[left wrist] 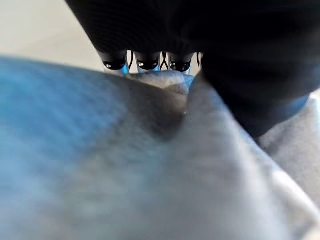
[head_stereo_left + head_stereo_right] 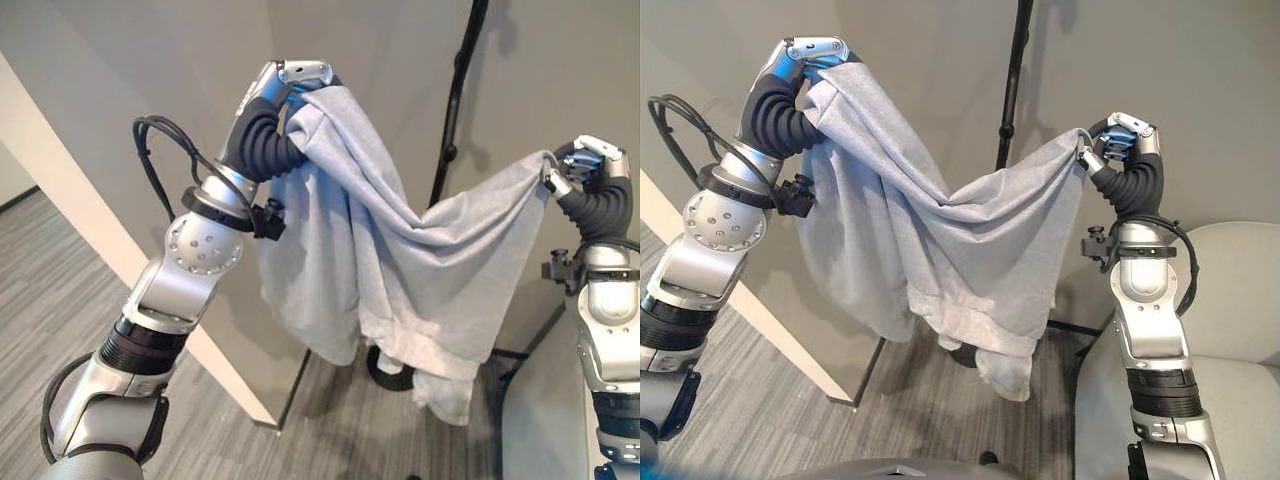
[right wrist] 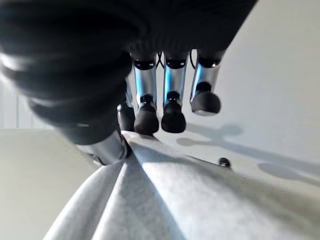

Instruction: Hang the clothes on the sofa on the clothes rack.

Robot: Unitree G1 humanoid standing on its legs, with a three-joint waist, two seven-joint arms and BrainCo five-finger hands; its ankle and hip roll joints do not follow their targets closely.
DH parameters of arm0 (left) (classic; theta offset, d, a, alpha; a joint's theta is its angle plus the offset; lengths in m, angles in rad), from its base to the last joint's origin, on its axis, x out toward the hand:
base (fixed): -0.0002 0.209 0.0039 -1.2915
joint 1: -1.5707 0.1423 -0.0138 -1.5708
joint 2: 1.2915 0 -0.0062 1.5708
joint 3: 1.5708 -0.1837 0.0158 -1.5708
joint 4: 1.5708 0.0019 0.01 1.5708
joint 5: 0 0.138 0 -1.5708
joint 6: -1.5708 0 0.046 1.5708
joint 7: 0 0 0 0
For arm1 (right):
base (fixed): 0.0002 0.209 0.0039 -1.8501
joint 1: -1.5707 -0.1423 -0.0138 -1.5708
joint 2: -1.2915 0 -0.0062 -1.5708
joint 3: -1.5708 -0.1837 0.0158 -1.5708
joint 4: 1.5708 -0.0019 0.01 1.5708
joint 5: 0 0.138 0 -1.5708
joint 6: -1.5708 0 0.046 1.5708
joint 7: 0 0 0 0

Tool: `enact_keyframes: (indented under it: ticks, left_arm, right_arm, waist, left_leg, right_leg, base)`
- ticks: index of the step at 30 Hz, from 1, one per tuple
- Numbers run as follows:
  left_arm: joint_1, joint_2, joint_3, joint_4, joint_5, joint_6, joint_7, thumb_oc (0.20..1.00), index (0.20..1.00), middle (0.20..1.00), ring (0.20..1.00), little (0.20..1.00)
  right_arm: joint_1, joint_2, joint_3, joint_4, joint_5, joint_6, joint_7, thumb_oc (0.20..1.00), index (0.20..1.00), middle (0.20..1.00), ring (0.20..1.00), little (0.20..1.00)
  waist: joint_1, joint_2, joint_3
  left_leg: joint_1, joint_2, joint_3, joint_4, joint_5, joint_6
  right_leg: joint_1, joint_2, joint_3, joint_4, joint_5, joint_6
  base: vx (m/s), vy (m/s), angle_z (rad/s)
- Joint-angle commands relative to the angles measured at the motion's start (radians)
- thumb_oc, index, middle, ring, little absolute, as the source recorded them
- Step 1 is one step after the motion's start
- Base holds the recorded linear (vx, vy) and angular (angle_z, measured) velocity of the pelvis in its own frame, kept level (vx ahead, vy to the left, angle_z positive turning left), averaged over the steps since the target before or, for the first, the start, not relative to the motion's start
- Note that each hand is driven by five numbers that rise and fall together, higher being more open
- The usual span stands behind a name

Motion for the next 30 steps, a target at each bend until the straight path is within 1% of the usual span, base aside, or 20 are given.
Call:
enact_keyframes:
  ticks: [1, 7, 8, 10, 11, 16, 17, 18, 20, 21, 22, 24, 27, 30]
  left_arm:
    - [-0.027, 0.018, 0.062, 0.021, -0.024, -0.042, 0.011, 0.200, 0.200, 0.200, 0.200, 0.200]
    - [-0.029, 0.030, 0.090, -0.014, -0.023, -0.055, 0.020, 0.200, 0.200, 0.200, 0.200, 0.200]
    - [-0.029, 0.030, 0.091, -0.015, -0.023, -0.055, 0.021, 0.200, 0.200, 0.200, 0.200, 0.200]
    - [-0.038, 0.036, 0.096, -0.029, -0.020, -0.059, 0.025, 0.200, 0.200, 0.200, 0.200, 0.200]
    - [-0.048, 0.038, 0.099, -0.039, -0.015, -0.064, 0.030, 0.200, 0.200, 0.200, 0.200, 0.200]
    - [-0.092, 0.046, 0.082, -0.053, 0.001, -0.070, 0.044, 0.200, 0.200, 0.200, 0.200, 0.200]
    - [-0.107, 0.049, 0.077, -0.052, 0.010, -0.070, 0.050, 0.200, 0.200, 0.200, 0.200, 0.200]
    - [-0.125, 0.056, 0.067, -0.046, 0.019, -0.068, 0.056, 0.200, 0.200, 0.200, 0.200, 0.200]
    - [-0.175, 0.067, 0.036, -0.021, 0.036, -0.067, 0.070, 0.200, 0.200, 0.200, 0.200, 0.200]
    - [-0.227, 0.080, 0.006, -0.002, 0.050, -0.062, 0.081, 0.200, 0.200, 0.200, 0.200, 0.200]
    - [-0.262, 0.093, -0.014, 0.009, 0.066, -0.059, 0.090, 0.200, 0.200, 0.200, 0.200, 0.200]
    - [-0.343, 0.117, -0.062, 0.050, 0.115, -0.049, 0.115, 0.200, 0.200, 0.200, 0.200, 0.200]
    - [-0.449, 0.134, -0.146, 0.130, 0.147, -0.038, 0.136, 0.200, 0.200, 0.200, 0.200, 0.200]
    - [-0.585, 0.144, -0.262, 0.258, 0.186, -0.019, 0.155, 0.200, 0.200, 0.200, 0.200, 0.200]
  right_arm:
    - [-0.033, -0.001, -0.052, -0.039, 0.023, -0.068, 0.002, 0.200, 0.200, 0.200, 0.200, 0.200]
    - [-0.037, 0.006, -0.078, -0.076, 0.042, -0.086, 0.007, 0.200, 0.200, 0.200, 0.200, 0.200]
    - [-0.037, 0.006, -0.079, -0.078, 0.042, -0.085, 0.008, 0.200, 0.200, 0.200, 0.200, 0.200]
    - [-0.047, 0.001, -0.091, -0.092, 0.039, -0.094, 0.001, 0.200, 0.200, 0.200, 0.200, 0.200]
    - [-0.060, -0.007, -0.095, -0.099, 0.030, -0.099, -0.005, 0.200, 0.200, 0.200, 0.200, 0.200]
    - [-0.107, -0.026, -0.107, -0.127, -0.014, -0.107, -0.039, 0.200, 0.200, 0.200, 0.200, 0.200]
    - [-0.118, -0.039, -0.111, -0.126, -0.034, -0.104, -0.053, 0.200, 0.200, 0.200, 0.200, 0.200]
    - [-0.130, -0.059, -0.114, -0.121, -0.056, -0.101, -0.070, 0.200, 0.200, 0.200, 0.200, 0.200]
    - [-0.158, -0.090, -0.115, -0.104, -0.072, -0.095, -0.098, 0.200, 0.200, 0.200, 0.200, 0.200]
    - [-0.192, -0.130, -0.114, -0.076, -0.087, -0.085, -0.124, 0.200, 0.200, 0.200, 0.200, 0.200]
    - [-0.214, -0.157, -0.107, -0.058, -0.096, -0.079, -0.137, 0.200, 0.200, 0.200, 0.200, 0.200]
    - [-0.261, -0.221, -0.086, -0.006, -0.109, -0.064, -0.162, 0.200, 0.200, 0.200, 0.200, 0.200]
    - [-0.344, -0.311, -0.030, 0.086, -0.095, -0.042, -0.180, 0.200, 0.200, 0.200, 0.200, 0.200]
    - [-0.479, -0.414, 0.082, 0.202, -0.081, -0.019, -0.189, 0.200, 0.200, 0.200, 0.200, 0.200]
  waist:
    - [0.014, -0.021, -0.075]
    - [0.015, -0.023, -0.085]
    - [0.016, -0.024, -0.082]
    - [0.017, -0.027, -0.089]
    - [0.020, -0.028, -0.095]
    - [0.025, -0.029, -0.103]
    - [0.025, -0.031, -0.103]
    - [0.024, -0.029, -0.110]
    - [0.025, -0.030, -0.108]
    - [0.024, -0.031, -0.110]
    - [0.024, -0.029, -0.115]
    - [0.024, -0.028, -0.117]
    - [0.025, -0.031, -0.123]
    - [0.024, -0.031, -0.129]
  left_leg:
    - [0.021, 0.027, -0.037, 0.010, -0.055, -0.028]
    - [0.032, 0.024, -0.030, 0.010, -0.064, -0.022]
    - [0.029, 0.023, -0.029, 0.010, -0.054, -0.022]
    - [0.032, 0.025, -0.030, 0.010, -0.058, -0.021]
    - [0.038, 0.028, -0.030, 0.010, -0.069, -0.022]
    - [0.044, 0.031, -0.035, 0.010, -0.073, -0.024]
    - [0.043, 0.030, -0.034, 0.010, -0.065, -0.025]
    - [0.050, 0.032, -0.035, 0.010, -0.077, -0.026]
    - [0.049, 0.032, -0.036, 0.010, -0.068, -0.027]
    - [0.052, 0.032, -0.037, 0.010, -0.069, -0.029]
    - [0.058, 0.034, -0.038, 0.010, -0.080, -0.030]
    - [0.063, 0.035, -0.038, 0.010, -0.081, -0.032]
    - [0.066, 0.036, -0.038, 0.010, -0.082, -0.034]
    - [0.066, 0.037, -0.038, 0.010, -0.080, -0.038]
  right_leg:
    - [0.027, -0.043, -0.023, -0.024, 0.014, 0.068]
    - [0.029, -0.048, -0.016, -0.027, 0.017, 0.073]
    - [0.025, -0.049, -0.016, -0.025, 0.024, 0.071]
    - [0.028, -0.049, -0.013, -0.027, 0.022, 0.072]
    - [0.033, -0.049, -0.013, -0.029, 0.013, 0.073]
    - [0.038, -0.047, -0.015, -0.030, 0.009, 0.075]
    - [0.038, -0.048, -0.018, -0.030, 0.015, 0.073]
    - [0.044, -0.046, -0.018, -0.030, 0.005, 0.076]
    - [0.044, -0.046, -0.021, -0.030, 0.011, 0.075]
    - [0.047, -0.046, -0.021, -0.030, 0.009, 0.077]
    - [0.053, -0.045, -0.022, -0.030, -0.001, 0.079]
    - [0.057, -0.044, -0.024, -0.030, -0.002, 0.081]
    - [0.061, -0.044, -0.026, -0.030, -0.001, 0.085]
    - [0.060, -0.043, -0.028, -0.030, 0.000, 0.087]
  base:
    - [0.01, 0.049, -0.06]
    - [0.01, 0.012, 0.00]
    - [-0.01, 0.009, -0.06]
    - [0.03, 0.005, -0.04]
    - [0.07, -0.003, -0.04]
    - [0.01, -0.001, -0.01]
    - [0.04, -0.018, 0.01]
    - [0.03, -0.018, 0.02]
    - [0.01, -0.018, 0.04]
    - [0.03, -0.017, 0.06]
    - [0.06, -0.017, 0.03]
    - [0.03, -0.005, 0.02]
    - [0.00, 0.000, 0.00]
    - [0.00, 0.000, 0.00]
